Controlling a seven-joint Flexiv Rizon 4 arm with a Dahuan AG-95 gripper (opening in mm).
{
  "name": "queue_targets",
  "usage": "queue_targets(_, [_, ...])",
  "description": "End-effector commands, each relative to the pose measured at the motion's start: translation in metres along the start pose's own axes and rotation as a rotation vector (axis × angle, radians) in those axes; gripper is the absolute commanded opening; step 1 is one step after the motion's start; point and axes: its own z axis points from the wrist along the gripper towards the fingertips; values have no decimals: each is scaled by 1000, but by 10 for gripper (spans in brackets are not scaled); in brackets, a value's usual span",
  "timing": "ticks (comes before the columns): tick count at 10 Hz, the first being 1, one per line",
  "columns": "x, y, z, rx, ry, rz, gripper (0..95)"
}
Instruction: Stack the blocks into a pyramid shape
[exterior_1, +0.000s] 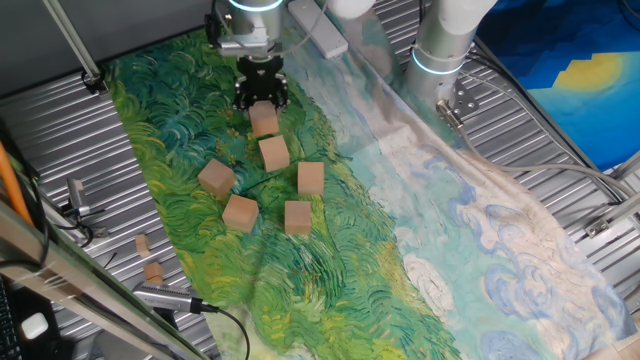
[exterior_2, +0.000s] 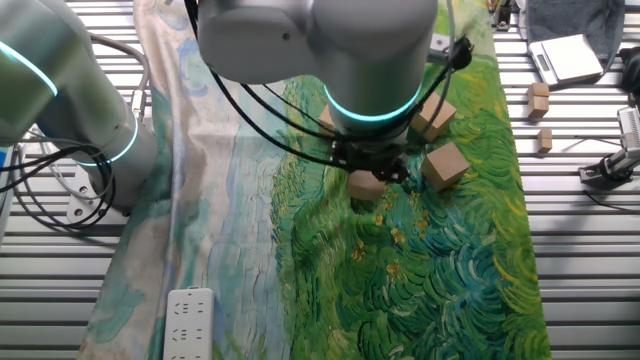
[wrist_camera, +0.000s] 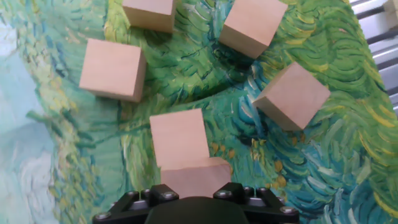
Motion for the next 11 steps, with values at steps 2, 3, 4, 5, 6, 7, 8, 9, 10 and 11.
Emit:
queue_targets(2, [10,-3,14,6,-3,-24,0])
queue_targets(3, [12,-3,19,10,-4,-26,0])
queue_targets(4, [12,-3,22,16,-6,-28,0])
queue_targets(5, [12,-2,28,24,-10,-28,0])
queue_targets(6, [12,-2,34,27,-26,-23,0])
queue_targets(7, [12,-1,38,30,-36,-21,0])
queue_targets(8, [11,-1,39,34,-39,-21,0])
queue_targets(9, [10,-1,39,37,-47,-22,0])
queue_targets(10, [9,-1,40,37,-57,-19,0])
queue_targets(11, [7,-1,42,40,-58,-19,0])
